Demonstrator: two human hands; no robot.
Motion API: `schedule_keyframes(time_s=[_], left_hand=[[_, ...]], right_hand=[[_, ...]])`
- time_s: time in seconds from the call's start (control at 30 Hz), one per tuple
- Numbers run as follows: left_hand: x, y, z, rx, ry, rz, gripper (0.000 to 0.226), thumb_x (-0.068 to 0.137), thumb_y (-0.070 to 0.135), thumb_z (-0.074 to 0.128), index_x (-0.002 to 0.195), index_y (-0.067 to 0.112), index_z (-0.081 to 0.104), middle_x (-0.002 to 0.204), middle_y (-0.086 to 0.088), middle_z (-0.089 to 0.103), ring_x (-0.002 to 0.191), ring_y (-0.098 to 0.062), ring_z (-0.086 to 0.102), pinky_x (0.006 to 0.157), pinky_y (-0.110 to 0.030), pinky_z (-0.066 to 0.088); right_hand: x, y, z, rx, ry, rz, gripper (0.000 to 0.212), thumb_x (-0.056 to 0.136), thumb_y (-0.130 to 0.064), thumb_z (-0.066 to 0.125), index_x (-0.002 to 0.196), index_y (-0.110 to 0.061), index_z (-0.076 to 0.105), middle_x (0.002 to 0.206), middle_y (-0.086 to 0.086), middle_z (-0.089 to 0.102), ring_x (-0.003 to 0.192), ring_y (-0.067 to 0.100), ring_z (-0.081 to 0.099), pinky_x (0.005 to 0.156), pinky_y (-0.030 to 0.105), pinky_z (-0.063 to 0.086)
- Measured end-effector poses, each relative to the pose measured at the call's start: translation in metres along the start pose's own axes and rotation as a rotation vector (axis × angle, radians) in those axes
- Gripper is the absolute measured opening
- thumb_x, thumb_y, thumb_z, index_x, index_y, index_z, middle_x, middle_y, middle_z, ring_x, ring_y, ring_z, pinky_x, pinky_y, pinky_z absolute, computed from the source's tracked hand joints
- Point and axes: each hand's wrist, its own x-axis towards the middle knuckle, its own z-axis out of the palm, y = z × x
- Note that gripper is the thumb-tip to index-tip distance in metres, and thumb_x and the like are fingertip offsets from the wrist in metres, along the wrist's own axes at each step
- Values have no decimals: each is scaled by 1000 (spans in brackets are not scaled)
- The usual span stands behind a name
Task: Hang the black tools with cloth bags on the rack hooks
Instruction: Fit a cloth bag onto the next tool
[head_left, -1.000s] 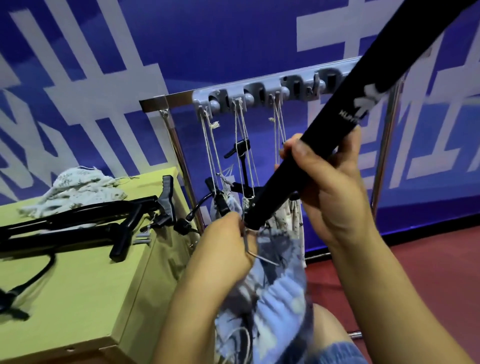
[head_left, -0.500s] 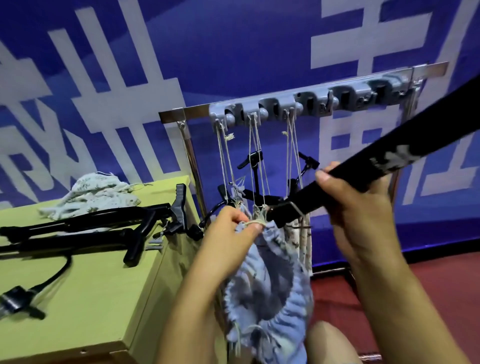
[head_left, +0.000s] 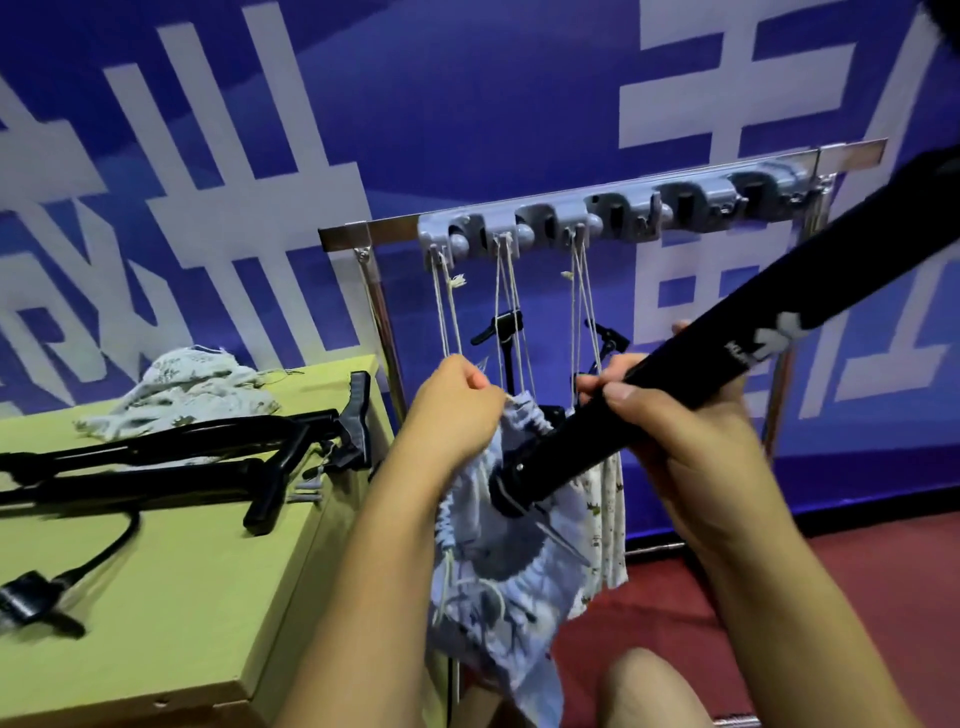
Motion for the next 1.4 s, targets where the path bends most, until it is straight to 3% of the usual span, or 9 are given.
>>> schedule_keyframes(time_s=[0.1,0.2,0.4,0.57,0.7,0.93,1.13,1.23,1.4], left_hand=[[-11,22,0,-45,-89,83,5,82,11,50,79,14,52,72,-7,49,64,-18,41,54,-27,32],[-18,33,0,-208,-195,88,12,82,7,54,75,17,54,68,1,51,62,-13,44,55,-26,36],[-12,32,3,-537,-300,12,14,84,1,55,73,10,56,58,0,51,55,-11,49,55,-23,42],[-3,17,11,-683,-411,-3,24,84,-2,54,65,11,60,61,-1,57,60,-12,54,61,-22,45],[-11,13,22,-709,-493,4,21,85,-6,52,70,10,54,55,3,62,52,-7,58,49,-16,46],[-15,10,15,-1075,-324,28,16,87,5,59,102,0,57,80,-9,66,68,-17,64,63,-26,55],[-70,-30,43,-535,501,370,13,90,27,57,82,18,53,75,10,55,68,-7,52,66,-18,43],[-96,-48,73,-224,409,648,36,89,53,50,82,18,46,81,6,46,74,-9,47,67,-15,39],[-96,-63,92,-28,385,596,56,75,73,51,89,21,37,95,6,37,85,-14,46,74,-24,42]], right_hand=[[-1,26,2,-126,-8,54,35,80,5,64,96,-22,50,77,-3,65,82,10,67,77,22,51],[-2,39,4,-216,-18,115,39,77,-23,74,106,-8,53,85,-2,63,71,-6,61,64,9,46],[-4,36,0,-438,-129,30,18,74,-24,71,77,-21,54,67,-15,58,63,-6,55,60,11,44],[-2,29,-3,-520,-50,98,46,66,-24,83,97,-35,51,82,-14,66,71,-11,61,65,11,46],[4,19,-8,-512,-70,80,39,64,-18,83,98,-17,64,83,-2,71,74,5,65,71,20,49],[6,15,-3,-611,-147,121,25,69,-20,80,89,-23,66,75,-23,72,77,-9,65,70,12,49],[12,2,2,-824,181,-49,29,81,-48,65,62,-37,46,97,-2,66,105,21,57,86,27,40],[17,12,1,-891,242,-40,29,71,-62,50,57,-37,53,104,11,64,97,22,59,74,22,34],[23,23,-4,-908,300,-22,31,81,-57,58,80,-27,62,115,14,61,111,28,55,83,26,39]])
